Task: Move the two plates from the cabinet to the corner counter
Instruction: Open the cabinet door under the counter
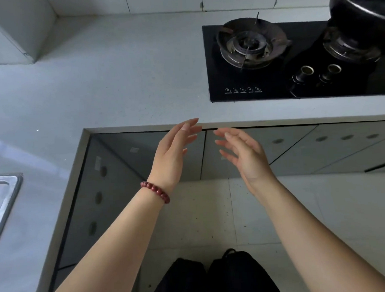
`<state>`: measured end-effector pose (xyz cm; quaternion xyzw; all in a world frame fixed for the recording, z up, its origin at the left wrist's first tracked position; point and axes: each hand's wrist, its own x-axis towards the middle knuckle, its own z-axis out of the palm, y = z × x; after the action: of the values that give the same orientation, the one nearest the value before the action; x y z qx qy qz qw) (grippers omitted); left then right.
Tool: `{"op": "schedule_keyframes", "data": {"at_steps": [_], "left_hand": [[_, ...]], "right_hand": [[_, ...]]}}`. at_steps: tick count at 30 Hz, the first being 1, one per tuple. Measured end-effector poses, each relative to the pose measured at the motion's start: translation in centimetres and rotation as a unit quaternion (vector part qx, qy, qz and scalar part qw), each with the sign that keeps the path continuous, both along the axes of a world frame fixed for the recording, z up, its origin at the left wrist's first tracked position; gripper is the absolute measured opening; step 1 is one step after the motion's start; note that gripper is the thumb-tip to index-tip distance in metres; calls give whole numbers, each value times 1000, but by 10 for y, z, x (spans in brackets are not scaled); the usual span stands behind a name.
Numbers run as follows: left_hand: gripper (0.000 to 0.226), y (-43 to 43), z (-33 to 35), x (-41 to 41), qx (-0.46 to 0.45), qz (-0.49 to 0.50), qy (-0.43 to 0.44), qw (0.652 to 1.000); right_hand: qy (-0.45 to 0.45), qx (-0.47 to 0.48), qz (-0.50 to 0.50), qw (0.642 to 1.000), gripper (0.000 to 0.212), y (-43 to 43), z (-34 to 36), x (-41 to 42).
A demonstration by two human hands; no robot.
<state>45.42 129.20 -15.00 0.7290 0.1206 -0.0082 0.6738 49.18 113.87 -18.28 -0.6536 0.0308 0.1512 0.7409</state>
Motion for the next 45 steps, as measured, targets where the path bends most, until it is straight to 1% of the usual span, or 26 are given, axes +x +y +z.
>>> {"op": "schedule_keyframes", "data": {"at_steps": [3, 6, 11, 15, 20, 25, 30, 36, 38, 40, 41, 43, 45], "left_hand": [[41, -4, -36, 7, -7, 6, 8, 1000], [35, -8, -77, 19, -18, 19, 17, 1000], [40, -7, -143, 40, -36, 14, 16, 999], [40, -4, -190, 52, -37, 10, -13, 999], [39, -1, -251, 64, -35, 16, -29, 999], [41, -1, -307, 71, -22, 4, -67, 997], [42, 1, -333, 75, -15, 3, -119, 993], [38, 3, -327, 76, -2, -17, -170, 985], [38, 6, -319, 75, 31, -21, -199, 979], [41, 11, -311, 74, 106, -15, -251, 962], [42, 14, -308, 75, 168, -14, -277, 946], [43, 21, -305, 78, 307, -22, -306, 901], [43, 28, -305, 82, 399, -29, -311, 862]], "right_hand": [[0, 6, -5, 1000, 18, 0, -30, 7], [-9, 13, 0, 1000, 19, 2, -67, 17], [-23, 27, 5, 999, 20, 8, -132, 35], [-36, 38, 7, 999, 21, 14, -184, 47], [-56, 54, 3, 997, 26, 19, -246, 59], [-98, 67, 8, 993, 30, 24, -302, 64], [-133, 91, 3, 987, 33, 27, -330, 70], [-185, 107, 0, 977, 33, 30, -320, 75], [-208, 99, -6, 973, 32, 32, -311, 75], [-243, 77, -15, 967, 29, 34, -304, 75], [-260, 64, -19, 963, 27, 35, -300, 76], [-286, 38, -28, 957, 28, 36, -295, 79], [-297, 32, -35, 954, 29, 35, -291, 81]]}}
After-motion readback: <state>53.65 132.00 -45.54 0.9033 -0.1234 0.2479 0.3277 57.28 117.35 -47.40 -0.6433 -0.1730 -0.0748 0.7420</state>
